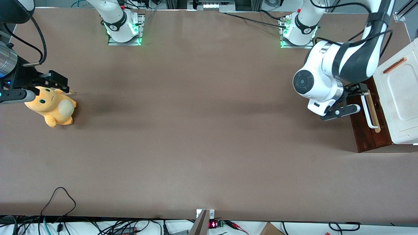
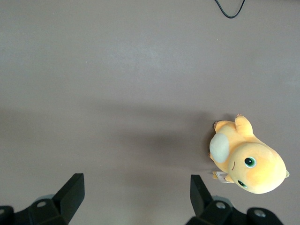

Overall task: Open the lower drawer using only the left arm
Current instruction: 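Lower the open left gripper toward the white handle of the lower drawer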

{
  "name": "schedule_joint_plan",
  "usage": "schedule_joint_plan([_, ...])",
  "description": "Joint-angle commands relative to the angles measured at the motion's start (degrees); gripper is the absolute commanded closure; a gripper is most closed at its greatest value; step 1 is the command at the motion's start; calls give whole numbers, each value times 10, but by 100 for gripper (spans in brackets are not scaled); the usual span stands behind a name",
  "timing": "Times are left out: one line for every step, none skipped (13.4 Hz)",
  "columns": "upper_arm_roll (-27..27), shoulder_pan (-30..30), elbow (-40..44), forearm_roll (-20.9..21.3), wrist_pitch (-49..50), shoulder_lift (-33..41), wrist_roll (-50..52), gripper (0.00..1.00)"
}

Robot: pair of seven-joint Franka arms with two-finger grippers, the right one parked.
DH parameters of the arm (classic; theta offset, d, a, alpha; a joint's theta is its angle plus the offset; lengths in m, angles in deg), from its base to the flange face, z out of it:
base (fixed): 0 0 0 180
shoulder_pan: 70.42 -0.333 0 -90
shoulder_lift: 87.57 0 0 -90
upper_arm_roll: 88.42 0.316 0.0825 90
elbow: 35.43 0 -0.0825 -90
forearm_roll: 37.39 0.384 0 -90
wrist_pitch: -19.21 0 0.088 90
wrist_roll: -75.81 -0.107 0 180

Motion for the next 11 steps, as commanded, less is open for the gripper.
schedule_joint_plan([-6, -11, 3, 13, 1, -1, -29, 0])
schedule_joint_plan([-5, -18, 3, 14, 0, -4, -56, 0])
schedule_joint_plan([0, -21, 2, 11, -7, -6, -90, 0])
schedule_joint_plan([0, -30, 2, 8, -26, -9, -87, 0])
schedule_joint_plan([0, -30, 1, 16, -30, -20, -76, 0])
schedule_joint_plan([2, -28, -5, 36, -22, -34, -49, 0])
schedule_joint_plan([0, -25, -29, 97, -15, -47, -25, 0])
schedule_joint_plan([0, -26, -63, 171, -22, -58, 2, 0])
schedule_joint_plan([0, -29, -80, 221, -26, -77, 27, 0])
schedule_joint_plan([2, -31, -88, 247, -25, -92, 52, 0])
schedule_joint_plan([6, -31, -91, 269, -24, -104, 71, 0])
